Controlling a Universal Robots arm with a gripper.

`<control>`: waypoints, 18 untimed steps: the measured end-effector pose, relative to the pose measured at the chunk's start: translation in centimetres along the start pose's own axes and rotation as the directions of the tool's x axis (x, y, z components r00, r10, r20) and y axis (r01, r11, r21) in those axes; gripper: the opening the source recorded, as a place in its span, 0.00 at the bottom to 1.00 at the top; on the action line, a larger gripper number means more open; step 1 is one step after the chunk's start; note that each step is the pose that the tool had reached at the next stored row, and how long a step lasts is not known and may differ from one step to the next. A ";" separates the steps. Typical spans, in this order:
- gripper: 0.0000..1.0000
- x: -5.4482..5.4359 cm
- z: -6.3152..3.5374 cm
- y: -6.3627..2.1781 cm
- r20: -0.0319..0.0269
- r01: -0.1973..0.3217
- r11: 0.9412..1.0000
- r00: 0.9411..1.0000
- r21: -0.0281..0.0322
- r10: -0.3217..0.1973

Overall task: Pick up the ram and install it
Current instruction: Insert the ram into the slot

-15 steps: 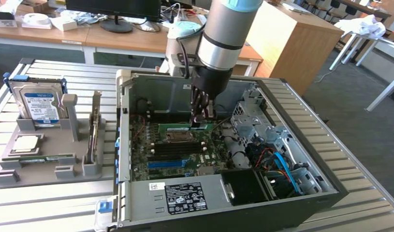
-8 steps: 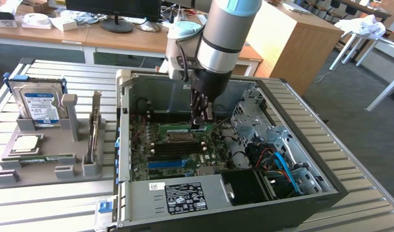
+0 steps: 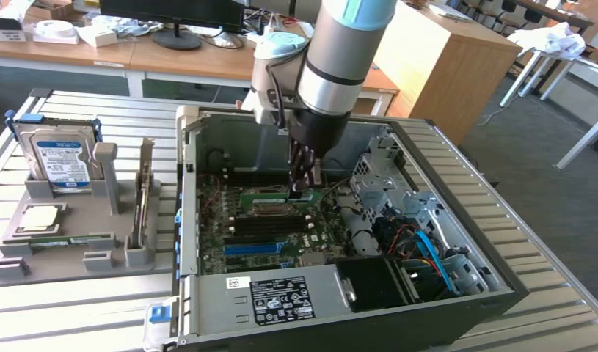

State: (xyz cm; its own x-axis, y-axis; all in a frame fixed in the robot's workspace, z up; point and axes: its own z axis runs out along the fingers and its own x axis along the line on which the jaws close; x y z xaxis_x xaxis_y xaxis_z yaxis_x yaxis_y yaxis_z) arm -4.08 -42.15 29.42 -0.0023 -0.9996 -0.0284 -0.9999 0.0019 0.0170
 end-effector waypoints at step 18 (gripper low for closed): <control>0.11 0.0 1.32 -0.01 0.000 0.000 1.000 1.000 0.000 0.000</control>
State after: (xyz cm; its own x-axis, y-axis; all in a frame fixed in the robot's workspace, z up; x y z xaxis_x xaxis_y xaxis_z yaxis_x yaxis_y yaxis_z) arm -4.09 -42.15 28.10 -0.0023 -0.9996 -0.0283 -0.9999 0.0018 0.0171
